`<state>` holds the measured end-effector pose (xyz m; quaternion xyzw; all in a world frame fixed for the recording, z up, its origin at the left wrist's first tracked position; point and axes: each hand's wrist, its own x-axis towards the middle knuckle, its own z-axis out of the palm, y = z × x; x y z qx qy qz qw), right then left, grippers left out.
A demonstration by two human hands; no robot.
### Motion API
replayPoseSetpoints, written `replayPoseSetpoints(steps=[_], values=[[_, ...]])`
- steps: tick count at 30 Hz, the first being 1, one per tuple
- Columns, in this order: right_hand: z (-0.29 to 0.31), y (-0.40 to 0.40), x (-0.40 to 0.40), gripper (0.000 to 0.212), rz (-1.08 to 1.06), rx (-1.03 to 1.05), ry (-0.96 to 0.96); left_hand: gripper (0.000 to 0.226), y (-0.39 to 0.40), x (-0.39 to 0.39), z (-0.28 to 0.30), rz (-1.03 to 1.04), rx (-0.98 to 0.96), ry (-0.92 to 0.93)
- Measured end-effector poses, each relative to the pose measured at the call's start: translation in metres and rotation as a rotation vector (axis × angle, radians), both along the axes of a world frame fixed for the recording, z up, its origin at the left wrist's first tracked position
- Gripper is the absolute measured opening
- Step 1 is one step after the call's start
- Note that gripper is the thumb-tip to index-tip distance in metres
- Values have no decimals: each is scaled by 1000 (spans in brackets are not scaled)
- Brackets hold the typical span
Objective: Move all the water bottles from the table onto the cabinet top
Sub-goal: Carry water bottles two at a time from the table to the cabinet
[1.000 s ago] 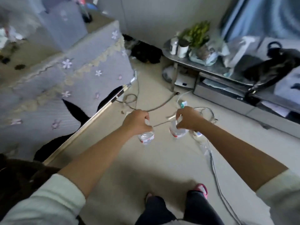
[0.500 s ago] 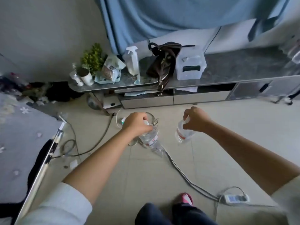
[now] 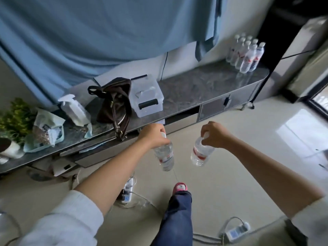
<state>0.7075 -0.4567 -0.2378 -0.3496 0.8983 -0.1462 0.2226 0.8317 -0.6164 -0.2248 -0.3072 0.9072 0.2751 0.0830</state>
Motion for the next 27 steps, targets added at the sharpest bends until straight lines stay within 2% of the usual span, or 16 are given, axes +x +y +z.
replayPoseSetpoints(steps=[6, 9, 13, 16, 19, 27], values=[[-2, -17, -110, 29, -126, 57, -42, 13, -34, -134, 5, -227, -26, -31], [-3, -19, -160, 35, -233, 32, -35, 12, -44, -194, 8, -300, -33, -12], [-2, -17, -227, 33, -320, 56, -14, 16, -53, -280, 3, -351, -18, 9], [-2, -14, -275, 32, -328, 72, -4, 18, -54, -334, -4, -346, 7, 6], [-8, -8, -329, 32, -300, 101, -1, 33, -50, -391, -14, -352, 20, -23], [-24, 30, -488, 34, -187, 159, -20, 32, -12, -540, -21, -349, 18, -100]])
